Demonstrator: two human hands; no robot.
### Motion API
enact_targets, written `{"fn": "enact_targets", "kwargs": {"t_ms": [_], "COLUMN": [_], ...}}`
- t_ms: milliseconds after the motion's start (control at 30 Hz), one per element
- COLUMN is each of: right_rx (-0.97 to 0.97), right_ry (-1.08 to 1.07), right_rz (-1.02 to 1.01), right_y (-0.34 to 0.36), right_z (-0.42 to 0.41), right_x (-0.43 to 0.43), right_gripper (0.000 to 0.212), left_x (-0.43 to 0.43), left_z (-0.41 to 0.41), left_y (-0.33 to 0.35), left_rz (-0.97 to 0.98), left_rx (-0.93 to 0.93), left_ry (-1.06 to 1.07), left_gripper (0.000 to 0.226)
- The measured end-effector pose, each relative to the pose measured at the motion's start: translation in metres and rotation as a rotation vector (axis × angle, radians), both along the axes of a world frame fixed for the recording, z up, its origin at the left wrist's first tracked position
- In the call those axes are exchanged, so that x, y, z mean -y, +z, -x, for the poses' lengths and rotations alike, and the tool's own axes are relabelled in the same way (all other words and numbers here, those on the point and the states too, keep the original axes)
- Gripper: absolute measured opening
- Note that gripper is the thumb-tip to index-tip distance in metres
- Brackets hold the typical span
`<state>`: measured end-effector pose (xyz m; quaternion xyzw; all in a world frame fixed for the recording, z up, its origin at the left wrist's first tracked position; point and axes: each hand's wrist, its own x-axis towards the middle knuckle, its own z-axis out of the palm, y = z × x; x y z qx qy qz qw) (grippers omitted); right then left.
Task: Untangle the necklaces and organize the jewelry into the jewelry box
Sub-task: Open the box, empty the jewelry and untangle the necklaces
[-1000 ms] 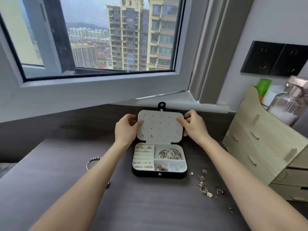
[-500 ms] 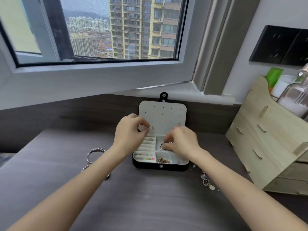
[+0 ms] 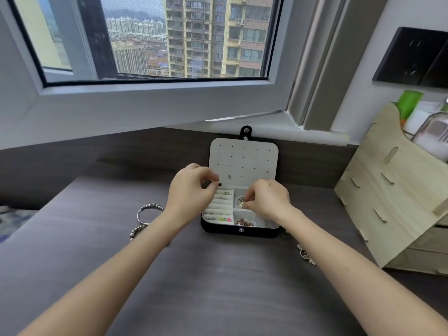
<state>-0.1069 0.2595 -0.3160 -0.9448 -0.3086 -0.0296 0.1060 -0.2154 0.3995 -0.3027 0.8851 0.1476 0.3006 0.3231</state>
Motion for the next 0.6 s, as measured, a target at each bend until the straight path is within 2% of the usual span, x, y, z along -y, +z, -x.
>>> {"fn": "enact_targets", "kwargs": {"t_ms": [167, 300, 433, 533, 600], "right_rx": [-0.089, -0.199, -0.252, -0.359, -0.439], "right_ry": [-0.032, -0.045, -0.005, 0.097, 0.163], "right_rz": [0.023, -0.049, -0.268, -0.498, -0.564], "right_y": [-0.002, 0.004, 0.031, 0.063, 0.083], "right_z": [-0.002, 0.0, 0.01, 0.03, 0.046], "right_x": [-0.005, 0.003, 0.019, 0.03, 0.036], "right_gripper": [0.02, 0.027, 0.032, 0.022, 0.018], "left_x": [0.007, 0.011, 0.014, 0.02, 0.026], "left_z": [0.005, 0.009, 0.017, 0.024, 0.029], "left_y": [0.003, 0.007, 0.012, 0.019, 0.025], "left_rz": [0.049, 0.124, 0.391, 0.58, 0.639], "left_rx": [-0.059, -0.193, -0.232, -0.208, -0.199], "left_ry": [-0.033, -0.112, -0.24, -0.388, -0.483], "left_gripper": [0.012, 0.019, 0.029, 0.029, 0.027]}}
